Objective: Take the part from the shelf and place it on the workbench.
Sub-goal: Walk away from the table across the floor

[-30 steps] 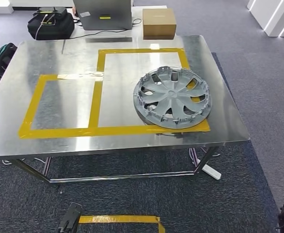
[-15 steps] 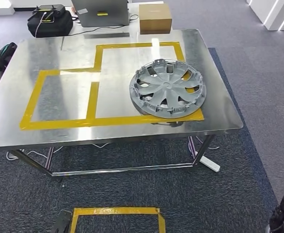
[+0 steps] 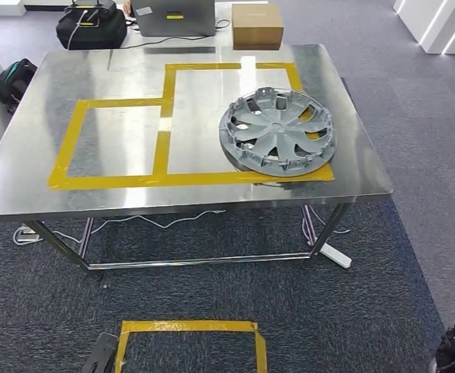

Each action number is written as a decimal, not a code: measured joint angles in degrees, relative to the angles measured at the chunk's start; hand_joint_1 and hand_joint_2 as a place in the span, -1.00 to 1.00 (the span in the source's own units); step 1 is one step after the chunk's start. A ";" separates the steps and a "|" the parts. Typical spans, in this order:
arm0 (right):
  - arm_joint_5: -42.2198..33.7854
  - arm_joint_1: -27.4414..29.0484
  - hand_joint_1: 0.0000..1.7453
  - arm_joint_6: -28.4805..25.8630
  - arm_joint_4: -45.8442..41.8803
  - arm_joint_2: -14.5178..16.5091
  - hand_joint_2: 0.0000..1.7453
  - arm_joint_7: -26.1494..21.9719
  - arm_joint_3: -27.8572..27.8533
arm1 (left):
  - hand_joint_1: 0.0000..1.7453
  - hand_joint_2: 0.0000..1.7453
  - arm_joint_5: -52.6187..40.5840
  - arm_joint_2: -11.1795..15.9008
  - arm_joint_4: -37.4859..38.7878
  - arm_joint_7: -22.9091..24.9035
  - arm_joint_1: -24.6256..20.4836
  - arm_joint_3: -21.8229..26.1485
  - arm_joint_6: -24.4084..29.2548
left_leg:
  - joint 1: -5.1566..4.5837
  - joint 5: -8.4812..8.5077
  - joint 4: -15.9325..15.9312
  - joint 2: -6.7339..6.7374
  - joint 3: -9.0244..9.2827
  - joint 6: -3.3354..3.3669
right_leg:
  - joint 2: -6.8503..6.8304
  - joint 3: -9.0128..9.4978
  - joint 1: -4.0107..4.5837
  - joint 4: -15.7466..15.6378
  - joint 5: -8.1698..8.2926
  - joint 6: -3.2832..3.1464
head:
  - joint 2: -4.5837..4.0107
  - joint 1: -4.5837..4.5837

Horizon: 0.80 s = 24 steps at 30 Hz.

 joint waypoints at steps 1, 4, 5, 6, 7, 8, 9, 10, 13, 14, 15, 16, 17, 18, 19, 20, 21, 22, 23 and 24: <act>-0.01 0.00 -1.00 0.01 -0.20 0.00 -1.00 -0.01 -0.19 | -1.00 -1.00 -0.02 -0.06 0.00 0.02 -0.03 0.00 -0.01 | -0.05 0.30 0.03 -0.01 -0.12 -0.29 | 0.03 1.43 0.13 -2.40 0.38 -0.21 | 0.00 0.02; -0.04 0.04 -1.00 0.02 -0.54 0.01 -1.00 -0.05 -0.58 | -1.00 -1.00 -0.04 -0.19 0.00 0.08 -0.03 -0.01 -0.03 | -0.02 1.01 0.12 0.00 -0.52 -1.30 | 0.10 1.06 0.23 -3.27 1.01 -1.05 | 0.00 0.10; -0.04 0.01 -1.00 0.05 -0.63 0.02 -1.00 -0.05 -0.61 | -1.00 -1.00 -0.05 -0.21 0.00 0.10 -0.02 -0.01 -0.04 | 0.00 0.40 0.62 0.02 -0.86 -1.65 | 0.06 0.76 0.11 -3.33 1.33 -1.50 | 0.00 0.06; -0.03 0.00 -1.00 0.10 -0.73 0.02 -1.00 -0.05 -0.62 | -1.00 -1.00 -0.05 -0.22 0.00 0.14 -0.03 -0.01 -0.05 | 0.04 -1.11 2.09 0.03 -1.57 -2.01 | -0.02 0.45 -0.03 -3.43 1.78 -1.97 | 0.00 0.03; -0.02 -0.01 -1.00 0.20 -0.80 0.02 -1.00 -0.05 -0.64 | -1.00 -1.00 -0.06 -0.25 0.00 0.17 -0.04 -0.01 -0.10 | 0.11 -3.43 4.88 0.05 -2.75 -2.34 | -0.11 0.02 -0.15 -3.50 2.29 -2.35 | 0.00 -0.02; 0.01 0.00 -1.00 0.33 -0.83 0.02 -1.00 -0.04 -0.68 | -1.00 -1.00 -0.06 -0.30 0.00 0.21 -0.06 -0.01 -0.19 | 0.19 -6.11 8.74 0.07 -4.25 -2.64 | -0.15 -0.56 -0.14 -3.46 2.77 -2.58 | 0.00 -0.09; 0.03 0.03 -1.00 0.48 -0.84 0.02 -1.00 -0.04 -0.74 | -1.00 -1.00 0.01 -0.36 0.00 0.24 -0.07 -0.01 -0.34 | 0.28 -8.36 12.83 0.07 -5.70 -2.87 | -0.17 -1.22 -0.13 -3.41 3.28 -2.68 | 0.00 -0.09; -0.02 0.05 -1.00 0.72 -0.84 0.02 -1.00 -0.04 -0.80 | -1.00 -1.00 0.31 -0.45 0.00 0.25 -0.09 0.01 -0.66 | 0.34 -9.59 15.89 0.07 -6.55 -3.03 | -0.18 -1.90 -0.13 -3.36 3.73 -2.64 | 0.00 -0.10; -0.49 0.07 -1.00 1.37 -0.79 0.02 -1.00 -0.04 -1.19 | -1.00 -1.00 2.37 -0.80 0.00 0.25 -0.43 0.56 -1.92 | 0.44 -7.12 12.41 0.09 -2.69 -3.10 | -0.17 -3.57 -0.22 -2.97 4.78 -2.18 | 0.00 -0.12; -0.63 0.09 -1.00 1.49 -0.78 0.02 -1.00 -0.04 -1.48 | -1.00 -1.00 2.74 -0.95 0.00 0.29 -0.66 0.79 -2.12 | 0.49 -5.85 7.90 0.12 0.31 -3.06 | -0.18 -4.01 -0.23 -2.72 5.01 -1.93 | 0.00 -0.12; -0.70 0.13 -1.00 1.60 -0.76 0.02 -1.00 -0.03 -1.84 | -1.00 -1.00 2.65 -1.11 0.00 0.42 -0.91 0.93 -2.19 | 0.48 -4.86 4.01 0.05 2.82 -2.79 | -0.21 -4.41 -0.18 -2.43 5.22 -1.65 | 0.00 -0.10; -0.71 0.19 -1.00 1.70 -0.76 0.02 -1.00 -0.03 -2.21 | -1.00 -1.00 2.29 -1.28 0.00 0.62 -1.09 0.98 -2.17 | 0.47 -4.41 1.33 -0.03 4.42 -2.47 | -0.24 -4.70 -0.10 -2.17 5.42 -1.34 | 0.00 -0.05; -0.66 0.27 -1.00 1.80 -0.76 0.02 -1.00 -0.04 -2.56 | -1.00 -1.00 1.85 -1.43 0.00 0.90 -1.20 0.97 -2.14 | 0.41 -4.39 0.16 -0.13 5.00 -2.10 | -0.26 -4.95 0.00 -1.98 5.64 -1.02 | 0.00 -0.04; -0.55 0.42 -1.00 1.88 -0.76 0.02 -1.00 -0.03 -2.87 | -1.00 -1.00 1.46 -1.54 0.00 1.24 -1.23 0.96 -2.11 | 0.31 -4.23 0.18 -0.23 4.76 -1.63 | -0.25 -5.11 0.04 -1.94 5.92 -0.68 | 0.00 0.04; -0.42 0.68 -1.00 1.92 -0.81 0.02 -1.00 -0.04 -3.18 | -1.00 -1.00 1.14 -1.65 0.00 1.56 -1.21 0.96 -2.09 | 0.35 -4.07 0.17 -0.18 4.44 -1.21 | -0.20 -5.29 0.01 -1.92 6.11 -0.36 | 0.00 0.06; -0.28 1.02 -1.00 1.94 -0.89 0.02 -1.00 -0.04 -3.48 | -1.00 -1.00 0.90 -1.69 0.00 1.93 -1.19 0.96 -2.08 | 0.39 -3.81 0.16 -0.13 4.12 -0.75 | -0.17 -5.70 -0.05 -1.62 5.77 -0.05 | 0.00 0.11; -0.11 1.36 -1.00 1.95 -1.00 0.02 -1.00 -0.04 -3.76 | -1.00 -1.00 0.70 -1.69 0.00 2.26 -1.16 0.96 -2.07 | 0.45 -3.43 0.12 -0.06 3.74 -0.28 | -0.15 -6.39 -0.11 -0.45 4.55 0.25 | 0.00 0.24; 0.03 1.63 -1.00 1.95 -1.11 0.02 -1.00 -0.04 -3.99 | -1.00 -1.00 0.55 -1.68 0.00 2.51 -1.15 0.97 -2.06 | 0.51 -3.00 0.06 0.01 3.27 0.12 | -0.15 -7.50 -0.16 1.97 2.52 0.51 | 0.00 0.31; 0.17 1.81 -1.00 1.94 -1.19 0.02 -1.00 -0.03 -4.17 | -1.00 -1.00 0.52 -1.64 0.00 2.68 -1.15 0.97 -2.11 | 0.47 -2.60 0.07 0.05 2.76 0.36 | -0.16 -8.90 -0.17 5.54 -0.04 0.72 | 0.00 0.41; 0.28 1.91 -1.00 1.93 -1.23 0.02 -1.00 -0.01 -4.35 | -1.00 -1.00 0.54 -1.63 0.00 2.75 -1.14 0.98 -2.20 | 0.40 -2.19 0.09 0.07 2.21 0.50 | -0.16 -10.32 -0.17 9.74 -2.46 0.88 | 0.00 0.44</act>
